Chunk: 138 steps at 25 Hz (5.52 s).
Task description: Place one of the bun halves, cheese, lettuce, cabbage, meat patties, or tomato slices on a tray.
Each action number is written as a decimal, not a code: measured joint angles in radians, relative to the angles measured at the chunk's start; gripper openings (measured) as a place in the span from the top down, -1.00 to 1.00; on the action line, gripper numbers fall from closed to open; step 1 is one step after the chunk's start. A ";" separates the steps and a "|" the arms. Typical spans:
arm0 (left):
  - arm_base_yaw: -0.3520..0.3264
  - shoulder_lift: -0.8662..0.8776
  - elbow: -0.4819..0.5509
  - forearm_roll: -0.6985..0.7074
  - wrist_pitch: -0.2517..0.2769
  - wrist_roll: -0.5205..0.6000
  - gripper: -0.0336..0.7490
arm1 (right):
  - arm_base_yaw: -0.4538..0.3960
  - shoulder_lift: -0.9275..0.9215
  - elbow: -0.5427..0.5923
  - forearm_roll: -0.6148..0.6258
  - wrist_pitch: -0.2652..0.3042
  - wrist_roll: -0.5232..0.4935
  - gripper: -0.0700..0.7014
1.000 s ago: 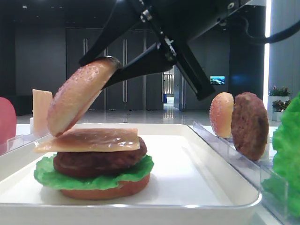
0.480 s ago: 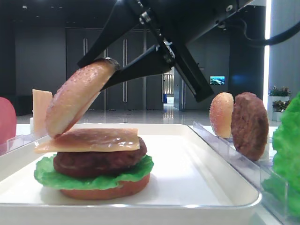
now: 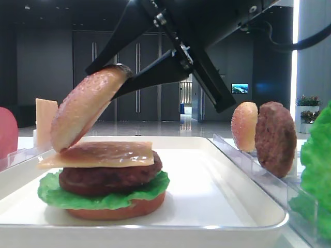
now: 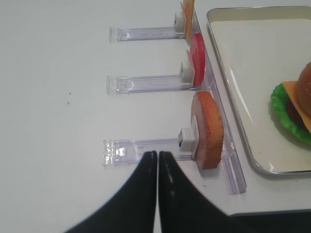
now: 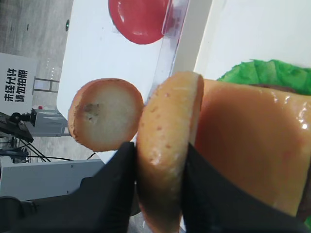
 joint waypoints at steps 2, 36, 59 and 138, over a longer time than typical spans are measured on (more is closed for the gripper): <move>0.000 0.000 0.000 0.000 0.000 0.000 0.91 | 0.000 0.000 0.000 0.000 0.000 0.000 0.30; 0.000 0.000 0.000 0.000 0.000 0.000 0.91 | 0.000 0.000 0.000 -0.016 -0.038 -0.007 0.30; 0.000 0.000 0.000 0.000 0.000 0.000 0.91 | 0.000 0.000 0.000 -0.031 -0.082 -0.014 0.05; 0.000 0.000 0.000 0.000 0.000 0.000 0.91 | -0.578 -0.257 -0.376 -1.590 0.541 0.875 -0.53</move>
